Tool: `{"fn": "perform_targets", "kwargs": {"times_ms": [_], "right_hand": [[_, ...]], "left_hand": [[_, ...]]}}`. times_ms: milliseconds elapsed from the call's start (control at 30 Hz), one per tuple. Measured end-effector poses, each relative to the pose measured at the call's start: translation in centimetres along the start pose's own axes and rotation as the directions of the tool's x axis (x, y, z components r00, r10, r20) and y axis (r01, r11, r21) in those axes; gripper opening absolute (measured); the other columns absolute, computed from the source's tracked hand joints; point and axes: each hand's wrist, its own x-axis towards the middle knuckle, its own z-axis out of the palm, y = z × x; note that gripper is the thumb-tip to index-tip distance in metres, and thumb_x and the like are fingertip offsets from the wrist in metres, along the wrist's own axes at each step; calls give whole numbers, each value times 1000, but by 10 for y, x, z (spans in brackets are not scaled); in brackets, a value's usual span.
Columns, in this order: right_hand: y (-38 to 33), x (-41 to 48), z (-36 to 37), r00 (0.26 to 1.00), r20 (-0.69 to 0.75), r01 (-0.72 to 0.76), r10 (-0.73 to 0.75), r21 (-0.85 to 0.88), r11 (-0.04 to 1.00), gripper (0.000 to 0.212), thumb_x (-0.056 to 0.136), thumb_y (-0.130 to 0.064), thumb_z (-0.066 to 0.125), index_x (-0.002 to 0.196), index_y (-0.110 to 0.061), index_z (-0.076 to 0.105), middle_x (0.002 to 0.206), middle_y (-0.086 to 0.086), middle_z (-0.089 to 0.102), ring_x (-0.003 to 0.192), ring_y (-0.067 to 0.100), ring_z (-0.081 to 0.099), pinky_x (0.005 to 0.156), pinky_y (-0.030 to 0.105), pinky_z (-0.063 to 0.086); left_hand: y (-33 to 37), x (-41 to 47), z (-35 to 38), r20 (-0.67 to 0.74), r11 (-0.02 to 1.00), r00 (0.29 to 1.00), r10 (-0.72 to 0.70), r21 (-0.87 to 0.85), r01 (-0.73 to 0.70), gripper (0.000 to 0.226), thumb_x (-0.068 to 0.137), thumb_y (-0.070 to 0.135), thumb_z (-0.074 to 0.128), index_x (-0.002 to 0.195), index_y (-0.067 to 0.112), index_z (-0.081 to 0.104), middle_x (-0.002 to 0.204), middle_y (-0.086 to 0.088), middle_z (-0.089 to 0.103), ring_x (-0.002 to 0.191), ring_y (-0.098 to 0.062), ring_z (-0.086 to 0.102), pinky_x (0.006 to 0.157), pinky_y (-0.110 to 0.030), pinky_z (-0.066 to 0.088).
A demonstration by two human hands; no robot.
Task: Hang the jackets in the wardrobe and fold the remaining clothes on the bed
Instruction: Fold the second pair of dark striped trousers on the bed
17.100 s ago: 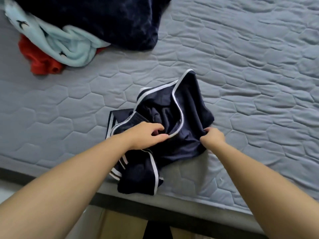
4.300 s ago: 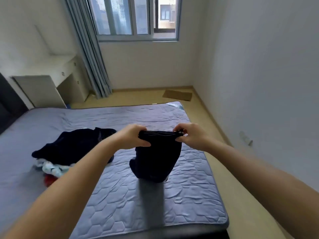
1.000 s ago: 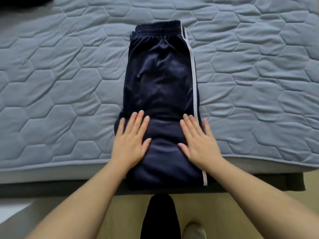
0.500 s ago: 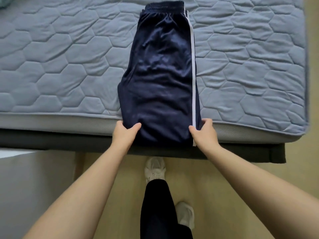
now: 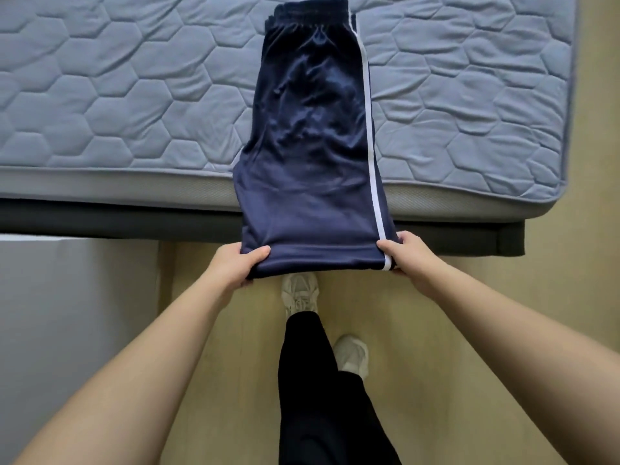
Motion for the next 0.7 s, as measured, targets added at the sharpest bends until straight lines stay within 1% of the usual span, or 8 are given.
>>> {"fn": "perform_targets", "kwargs": {"times_ms": [133, 200, 300, 367, 433, 533, 600, 700], "right_hand": [[-20, -38, -16, 998, 58, 19, -30, 172, 985, 50, 89, -16, 55, 135, -29, 41, 120, -8, 54, 87, 14, 61, 62, 31, 51], [-42, -51, -26, 995, 58, 64, -80, 241, 969, 56, 89, -10, 53, 136, -38, 40, 119, -13, 53, 86, 13, 63, 63, 32, 54], [-93, -58, -38, 988, 46, 129, -145, 257, 958, 29, 91, -7, 48, 98, -29, 66, 103, -6, 65, 74, 8, 63, 61, 27, 54], [-135, -52, -44, 987, 37, 140, -156, 274, 951, 24, 92, -12, 47, 83, -22, 68, 90, 0, 66, 80, 16, 61, 70, 32, 51], [-181, -38, -49, 985, 41, 145, -165, 300, 943, 24, 95, -25, 42, 86, -19, 64, 79, 3, 69, 83, 23, 64, 76, 36, 47], [-245, 2, -54, 977, 27, 196, -213, 289, 937, 36, 99, -46, 28, 107, -22, 53, 78, 3, 73, 82, 19, 67, 76, 34, 40], [-281, 37, -53, 958, -17, 279, -286, 284, 917, 34, 99, -49, 26, 114, -27, 46, 84, 0, 73, 87, 17, 66, 76, 34, 39], [-310, 88, -38, 884, -120, 467, -451, 244, 850, 39, 101, -36, 37, 139, -26, 33, 123, 5, 62, 116, 17, 56, 91, 36, 42]], "left_hand": [[22, -44, -9, -92, 995, 993, 68, -70, -74, 50, 85, 21, 68, 131, 12, 49, 116, -6, 57, 80, -18, 59, 53, -25, 48], [41, -58, -15, -134, 985, 984, 116, -113, -132, 62, 87, 17, 67, 141, 21, 38, 118, -3, 53, 75, -16, 60, 45, -23, 50], [87, -65, -25, -110, 965, 973, 205, -145, -220, 28, 92, 10, 56, 116, 25, 58, 106, 1, 57, 66, -12, 57, 42, -19, 48], [130, -58, -28, -106, 962, 970, 219, -144, -233, 23, 95, 9, 47, 89, 21, 66, 97, -5, 60, 59, -17, 56, 41, -19, 47], [178, -45, -31, -139, 950, 967, 212, -204, -238, 28, 93, 11, 41, 78, 20, 63, 76, -6, 67, 52, -19, 61, 41, -17, 45], [247, -11, -33, -177, 914, 962, 208, -314, -255, 29, 92, 20, 31, 80, 19, 57, 53, 2, 67, 52, -11, 66, 52, -20, 44], [281, 21, -33, -177, 894, 950, 256, -331, -302, 33, 94, 23, 26, 89, 17, 58, 63, 3, 71, 68, -11, 66, 63, -25, 45], [312, 75, -22, -166, 853, 911, 376, -323, -411, 39, 98, 22, 29, 130, 18, 49, 112, -1, 69, 104, -13, 60, 85, -34, 45]]}}
